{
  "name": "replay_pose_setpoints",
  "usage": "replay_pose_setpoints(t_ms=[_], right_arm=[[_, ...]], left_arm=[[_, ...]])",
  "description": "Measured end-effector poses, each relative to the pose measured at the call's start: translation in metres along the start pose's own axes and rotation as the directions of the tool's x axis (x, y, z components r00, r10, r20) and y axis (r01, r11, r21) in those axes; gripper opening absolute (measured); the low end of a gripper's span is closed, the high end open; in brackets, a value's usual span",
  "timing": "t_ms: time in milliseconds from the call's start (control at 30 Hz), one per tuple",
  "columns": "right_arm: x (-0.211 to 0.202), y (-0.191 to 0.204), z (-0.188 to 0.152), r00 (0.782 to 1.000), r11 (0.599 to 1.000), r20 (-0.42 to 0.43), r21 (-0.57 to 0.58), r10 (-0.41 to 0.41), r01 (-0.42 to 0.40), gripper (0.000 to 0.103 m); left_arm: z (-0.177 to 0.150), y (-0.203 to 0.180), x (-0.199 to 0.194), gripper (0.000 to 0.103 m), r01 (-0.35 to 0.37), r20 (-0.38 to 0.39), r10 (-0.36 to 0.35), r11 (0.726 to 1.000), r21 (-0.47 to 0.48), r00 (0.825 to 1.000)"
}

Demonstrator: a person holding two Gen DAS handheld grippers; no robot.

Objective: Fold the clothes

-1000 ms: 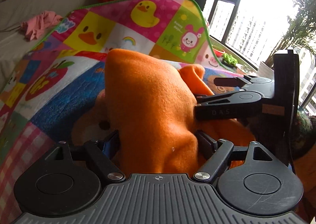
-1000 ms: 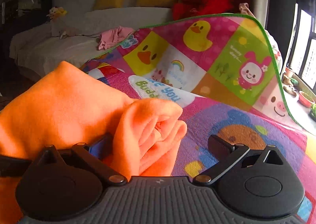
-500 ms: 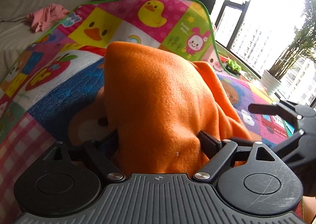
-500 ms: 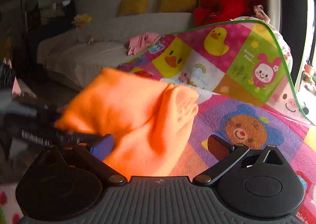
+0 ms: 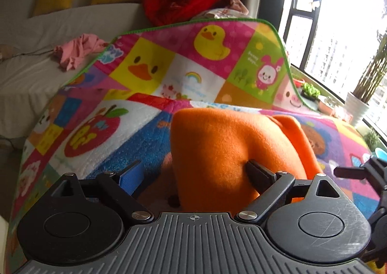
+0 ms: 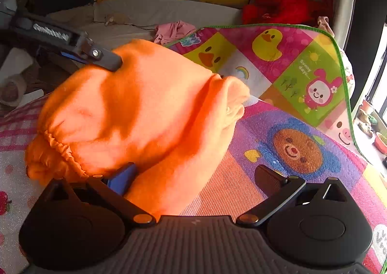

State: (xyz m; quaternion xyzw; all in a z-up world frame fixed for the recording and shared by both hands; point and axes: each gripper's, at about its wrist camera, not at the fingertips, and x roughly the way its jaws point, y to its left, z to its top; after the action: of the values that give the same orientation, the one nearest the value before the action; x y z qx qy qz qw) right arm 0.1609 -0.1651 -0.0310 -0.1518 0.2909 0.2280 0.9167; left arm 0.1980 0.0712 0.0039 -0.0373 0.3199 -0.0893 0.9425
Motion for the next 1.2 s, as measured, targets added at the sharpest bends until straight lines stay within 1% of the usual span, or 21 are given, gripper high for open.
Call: replay_pose_setpoints(t_ms=[67, 100, 167, 267, 367, 433, 467, 500, 533, 600, 667, 733, 767, 800, 867, 900, 967, 1000, 1067, 1100, 1200], right_arm=[[-0.004, -0.003, 0.006, 1.000, 1.000, 0.009, 0.005, 0.014, -0.014, 0.102], [-0.007, -0.008, 0.012, 0.999, 0.999, 0.028, 0.025, 0.029, -0.030, 0.102], [-0.013, -0.021, 0.028, 0.995, 0.994, 0.078, 0.089, 0.056, -0.063, 0.102], [-0.005, -0.039, 0.054, 0.990, 0.978, 0.134, 0.197, 0.036, -0.062, 0.102], [0.028, -0.049, 0.065, 0.996, 0.963, 0.083, 0.266, 0.018, -0.040, 0.102], [0.054, -0.045, 0.063, 0.999, 0.971, 0.027, 0.237, -0.021, 0.014, 0.101], [0.065, -0.040, 0.058, 0.998, 0.979, 0.009, 0.197, -0.062, 0.059, 0.101], [0.072, -0.036, 0.052, 0.996, 0.981, 0.005, 0.169, -0.094, 0.092, 0.101], [0.074, -0.037, 0.048, 0.995, 0.980, 0.007, 0.178, -0.095, 0.092, 0.101], [0.067, -0.046, 0.044, 0.999, 0.962, 0.004, 0.268, -0.049, 0.047, 0.101], [0.054, -0.055, 0.041, 1.000, 0.938, 0.012, 0.346, 0.019, -0.022, 0.098], [0.038, -0.060, 0.037, 0.994, 0.909, 0.033, 0.401, 0.106, -0.110, 0.097], [0.030, -0.061, 0.033, 0.989, 0.897, 0.042, 0.418, 0.141, -0.146, 0.095], [0.022, -0.060, 0.030, 0.985, 0.889, 0.046, 0.425, 0.169, -0.172, 0.089], [0.010, -0.053, 0.021, 0.977, 0.888, 0.041, 0.410, 0.210, -0.208, 0.084], [0.005, -0.049, 0.017, 0.973, 0.888, 0.038, 0.401, 0.230, -0.225, 0.084], [0.003, -0.039, 0.007, 0.966, 0.895, 0.002, 0.377, 0.258, -0.239, 0.083], [0.006, -0.034, 0.004, 0.966, 0.900, -0.007, 0.365, 0.259, -0.238, 0.080], [0.011, -0.027, 0.000, 0.967, 0.909, -0.012, 0.343, 0.256, -0.237, 0.076], [0.014, -0.024, 0.001, 0.967, 0.910, -0.005, 0.337, 0.257, -0.240, 0.071], [0.029, -0.017, 0.016, 0.971, 0.929, 0.023, 0.285, 0.238, -0.235, 0.065]], left_arm=[[-0.001, 0.002, 0.006, 0.095, 0.012, -0.010, -0.012, 1.000, -0.011, 1.000], [-0.002, 0.003, 0.007, 0.095, 0.017, -0.015, -0.017, 1.000, -0.015, 1.000], [-0.003, 0.005, 0.010, 0.096, 0.020, -0.021, -0.020, 1.000, -0.012, 1.000], [-0.004, 0.006, 0.011, 0.097, 0.021, -0.022, -0.021, 1.000, -0.011, 1.000], [-0.005, 0.007, 0.010, 0.097, 0.022, -0.022, -0.022, 1.000, -0.014, 1.000], [-0.006, 0.008, 0.010, 0.097, 0.026, -0.022, -0.027, 1.000, -0.015, 0.999], [-0.007, 0.008, 0.010, 0.097, 0.033, -0.024, -0.034, 0.999, -0.018, 0.999], [-0.007, 0.009, 0.010, 0.097, 0.037, -0.024, -0.038, 0.999, -0.020, 0.999], [-0.008, 0.009, 0.010, 0.098, 0.039, -0.022, -0.039, 0.999, -0.021, 0.999], [-0.009, 0.011, 0.009, 0.098, 0.042, -0.017, -0.043, 0.999, -0.026, 0.999], [-0.009, 0.014, 0.006, 0.098, 0.049, -0.010, -0.049, 0.998, -0.042, 0.999], [-0.008, 0.019, -0.001, 0.098, 0.062, 0.007, -0.061, 0.995, -0.076, 0.998], [-0.008, 0.022, -0.008, 0.097, 0.080, 0.015, -0.079, 0.992, -0.100, 0.997], [-0.008, 0.025, -0.015, 0.097, 0.104, 0.021, -0.102, 0.987, -0.124, 0.995], [-0.010, 0.027, -0.025, 0.097, 0.148, 0.019, -0.147, 0.978, -0.149, 0.989], [-0.012, 0.025, -0.027, 0.097, 0.157, 0.007, -0.158, 0.977, -0.146, 0.987], [-0.019, 0.020, -0.023, 0.096, 0.164, -0.029, -0.170, 0.977, -0.133, 0.985], [-0.023, 0.018, -0.019, 0.094, 0.171, -0.045, -0.178, 0.976, -0.132, 0.983], [-0.028, 0.015, -0.011, 0.086, 0.179, -0.056, -0.188, 0.975, -0.132, 0.981], [-0.027, 0.017, -0.007, 0.085, 0.172, -0.053, -0.181, 0.976, -0.133, 0.982], [-0.015, 0.027, 0.004, 0.079, 0.133, -0.032, -0.139, 0.982, -0.137, 0.990]])
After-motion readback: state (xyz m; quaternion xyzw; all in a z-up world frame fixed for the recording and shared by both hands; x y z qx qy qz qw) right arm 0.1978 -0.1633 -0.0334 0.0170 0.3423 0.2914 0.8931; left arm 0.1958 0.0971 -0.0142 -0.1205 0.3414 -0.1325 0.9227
